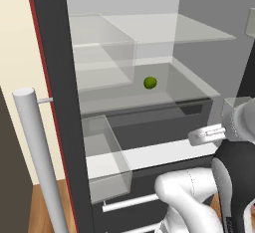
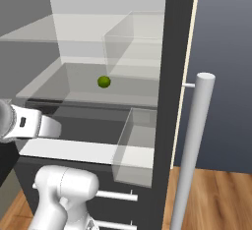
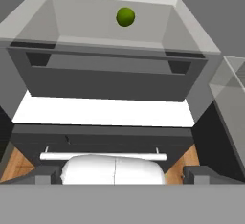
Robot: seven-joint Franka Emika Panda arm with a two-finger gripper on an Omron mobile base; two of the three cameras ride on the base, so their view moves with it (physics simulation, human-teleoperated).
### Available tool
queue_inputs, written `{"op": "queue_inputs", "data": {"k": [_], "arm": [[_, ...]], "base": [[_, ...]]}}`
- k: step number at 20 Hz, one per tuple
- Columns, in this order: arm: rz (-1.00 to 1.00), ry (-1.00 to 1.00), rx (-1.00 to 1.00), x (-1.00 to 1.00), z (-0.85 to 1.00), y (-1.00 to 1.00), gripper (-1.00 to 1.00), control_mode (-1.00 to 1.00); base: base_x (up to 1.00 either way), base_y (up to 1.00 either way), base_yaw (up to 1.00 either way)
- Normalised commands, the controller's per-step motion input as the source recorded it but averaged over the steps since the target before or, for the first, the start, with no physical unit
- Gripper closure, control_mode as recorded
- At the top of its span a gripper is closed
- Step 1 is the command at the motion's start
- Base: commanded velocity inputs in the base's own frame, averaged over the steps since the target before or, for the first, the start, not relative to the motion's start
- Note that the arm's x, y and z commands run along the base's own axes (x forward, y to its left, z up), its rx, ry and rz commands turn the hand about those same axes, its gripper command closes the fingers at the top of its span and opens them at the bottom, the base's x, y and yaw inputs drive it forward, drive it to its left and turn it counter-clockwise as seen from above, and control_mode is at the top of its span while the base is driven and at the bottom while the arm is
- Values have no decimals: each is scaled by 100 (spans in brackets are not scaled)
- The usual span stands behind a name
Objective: Place the liquor on the top shelf of the fridge to keep it out of children's reach, and place the onion and lime on lower shelves for easy access.
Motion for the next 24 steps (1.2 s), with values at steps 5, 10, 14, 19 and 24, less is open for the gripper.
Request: {"op": "queue_inputs", "data": {"k": [5,10,14,19,24], "arm": [[0,2,0,-54,2,0,-100,-100],[0,0,0,-12,19,0,-100,-100],[0,0,0,0,0,0,-100,100],[0,0,0,0,0,0,-100,100],[0,0,0,0,0,0,-100,100]], "base": [[0,0,0],[0,0,0],[-2,0,0],[-37,-7,0],[-84,-31,-3]]}}
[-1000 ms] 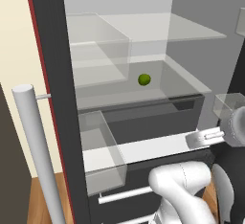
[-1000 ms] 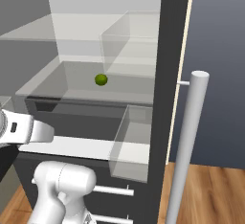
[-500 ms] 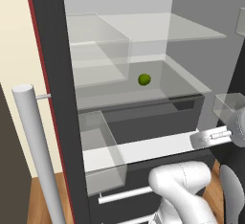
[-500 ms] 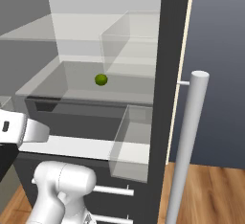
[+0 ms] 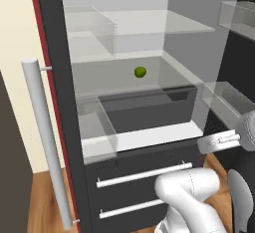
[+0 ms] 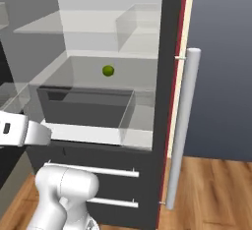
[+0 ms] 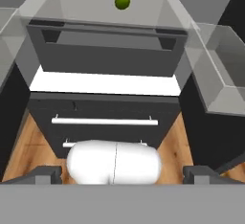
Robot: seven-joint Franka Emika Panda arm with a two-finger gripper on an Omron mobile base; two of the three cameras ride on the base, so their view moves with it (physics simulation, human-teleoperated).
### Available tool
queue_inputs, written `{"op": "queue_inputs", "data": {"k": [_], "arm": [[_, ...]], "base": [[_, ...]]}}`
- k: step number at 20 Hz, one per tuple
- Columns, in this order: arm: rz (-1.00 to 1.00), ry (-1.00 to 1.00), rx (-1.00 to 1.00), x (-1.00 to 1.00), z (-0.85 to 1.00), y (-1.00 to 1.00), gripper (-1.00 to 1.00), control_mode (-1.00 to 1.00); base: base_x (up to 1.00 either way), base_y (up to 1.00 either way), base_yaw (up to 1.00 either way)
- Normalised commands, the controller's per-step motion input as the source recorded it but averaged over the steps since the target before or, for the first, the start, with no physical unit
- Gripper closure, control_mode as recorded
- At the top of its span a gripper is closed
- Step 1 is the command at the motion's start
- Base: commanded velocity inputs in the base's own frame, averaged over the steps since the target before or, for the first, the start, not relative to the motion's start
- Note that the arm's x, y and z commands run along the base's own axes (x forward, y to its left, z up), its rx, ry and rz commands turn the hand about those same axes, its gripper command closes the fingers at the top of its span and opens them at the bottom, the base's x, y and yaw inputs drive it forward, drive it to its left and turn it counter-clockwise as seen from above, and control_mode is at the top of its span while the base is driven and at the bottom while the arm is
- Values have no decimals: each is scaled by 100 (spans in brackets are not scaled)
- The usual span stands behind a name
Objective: Place the liquor on the top shelf of the fridge to keep it out of children's reach, and place the onion and lime on lower shelves for easy access.
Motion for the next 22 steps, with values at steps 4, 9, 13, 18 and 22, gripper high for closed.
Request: {"op": "queue_inputs", "data": {"k": [4,9,13,18,22], "arm": [[0,0,0,0,0,0,-100,100],[0,0,0,0,0,0,-100,100],[0,0,0,0,0,0,-100,100],[0,0,0,0,0,0,-100,100],[0,0,0,0,0,0,-100,100]], "base": [[-75,-41,-8],[-21,-52,-14],[0,-72,-17],[0,-74,-21],[-14,-57,-21]]}}
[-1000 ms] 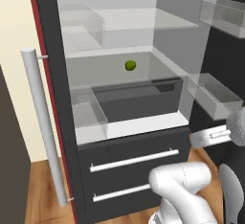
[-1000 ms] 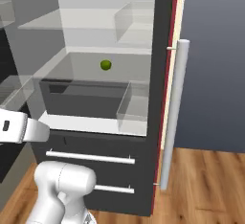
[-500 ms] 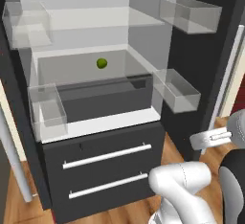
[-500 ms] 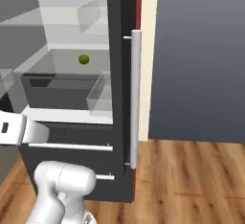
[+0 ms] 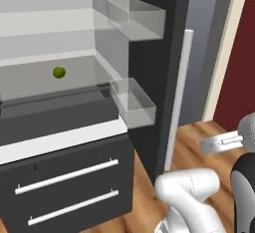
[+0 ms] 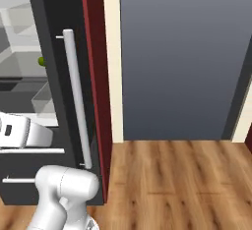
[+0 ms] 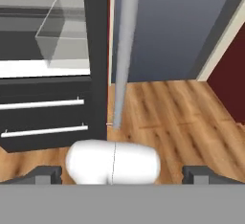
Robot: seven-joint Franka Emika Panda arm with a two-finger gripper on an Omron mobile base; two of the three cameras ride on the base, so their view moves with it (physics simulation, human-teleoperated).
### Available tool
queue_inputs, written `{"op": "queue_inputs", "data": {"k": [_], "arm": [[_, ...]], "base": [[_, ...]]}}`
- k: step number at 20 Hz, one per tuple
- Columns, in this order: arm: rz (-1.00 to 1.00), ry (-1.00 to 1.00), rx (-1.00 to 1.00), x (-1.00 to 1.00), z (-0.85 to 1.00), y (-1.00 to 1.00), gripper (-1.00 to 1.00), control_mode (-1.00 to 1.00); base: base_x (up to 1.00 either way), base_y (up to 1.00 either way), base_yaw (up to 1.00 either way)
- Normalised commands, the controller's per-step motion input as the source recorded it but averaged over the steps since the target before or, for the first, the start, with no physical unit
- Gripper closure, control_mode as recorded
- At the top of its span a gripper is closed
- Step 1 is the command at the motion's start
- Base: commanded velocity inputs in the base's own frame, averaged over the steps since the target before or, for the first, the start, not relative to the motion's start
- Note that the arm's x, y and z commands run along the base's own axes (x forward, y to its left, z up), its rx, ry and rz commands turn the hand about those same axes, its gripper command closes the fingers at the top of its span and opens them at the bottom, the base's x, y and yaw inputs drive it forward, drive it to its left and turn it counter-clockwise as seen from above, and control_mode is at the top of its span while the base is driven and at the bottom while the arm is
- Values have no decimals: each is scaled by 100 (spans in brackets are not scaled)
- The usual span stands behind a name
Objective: Place the liquor on the top shelf of the fridge to keep it out of children's reach, and place the onion and lime on lower shelves for easy access.
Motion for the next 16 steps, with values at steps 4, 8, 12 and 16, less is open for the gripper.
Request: {"op": "queue_inputs", "data": {"k": [4,8,12,16], "arm": [[0,0,0,0,0,0,-100,100],[0,0,0,0,0,0,-100,100],[0,0,0,0,0,0,-100,100],[0,0,0,0,0,0,-100,100]], "base": [[-17,-52,-22],[-1,-64,-26],[0,-65,-34],[0,-67,-37]]}}
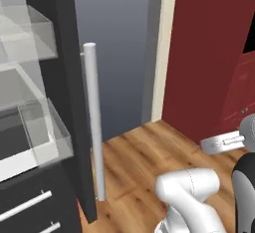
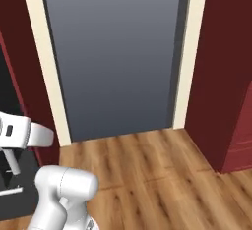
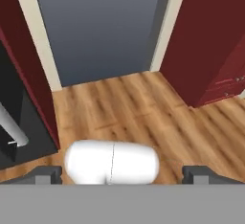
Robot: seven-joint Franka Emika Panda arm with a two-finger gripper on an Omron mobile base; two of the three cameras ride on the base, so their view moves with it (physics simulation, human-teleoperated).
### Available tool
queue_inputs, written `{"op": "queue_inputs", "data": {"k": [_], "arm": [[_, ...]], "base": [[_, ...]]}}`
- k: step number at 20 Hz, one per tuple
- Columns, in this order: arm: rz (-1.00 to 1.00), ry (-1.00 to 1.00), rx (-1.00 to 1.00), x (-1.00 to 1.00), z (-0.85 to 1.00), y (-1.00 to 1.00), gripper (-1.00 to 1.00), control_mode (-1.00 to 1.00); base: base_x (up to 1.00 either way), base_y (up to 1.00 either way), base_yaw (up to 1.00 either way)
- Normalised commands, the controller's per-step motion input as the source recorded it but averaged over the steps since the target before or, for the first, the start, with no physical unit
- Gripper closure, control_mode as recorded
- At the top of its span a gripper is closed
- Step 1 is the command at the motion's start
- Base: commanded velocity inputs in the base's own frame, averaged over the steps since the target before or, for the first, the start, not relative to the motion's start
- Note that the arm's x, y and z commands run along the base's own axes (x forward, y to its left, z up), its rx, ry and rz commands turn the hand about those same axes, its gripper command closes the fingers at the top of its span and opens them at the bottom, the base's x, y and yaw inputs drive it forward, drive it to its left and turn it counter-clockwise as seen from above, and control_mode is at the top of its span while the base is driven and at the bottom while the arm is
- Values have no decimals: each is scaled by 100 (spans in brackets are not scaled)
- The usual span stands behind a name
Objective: Place the liquor on the top shelf of the fridge to keep it out of children's reach, and place the onion and lime on lower shelves for easy access.
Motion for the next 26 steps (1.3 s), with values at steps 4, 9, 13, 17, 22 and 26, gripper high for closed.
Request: {"op": "queue_inputs", "data": {"k": [4,9,13,17,22,26], "arm": [[0,0,0,0,0,0,-100,100],[0,0,0,0,0,0,-100,100],[0,0,0,0,0,0,-100,100],[0,0,0,0,0,0,-100,100],[0,0,0,0,0,0,-100,100],[0,0,0,0,0,0,-100,100]], "base": [[0,-63,-36],[0,-59,-39],[0,-59,-40],[-1,-60,-39],[-11,-59,-40],[-20,-52,-40]]}}
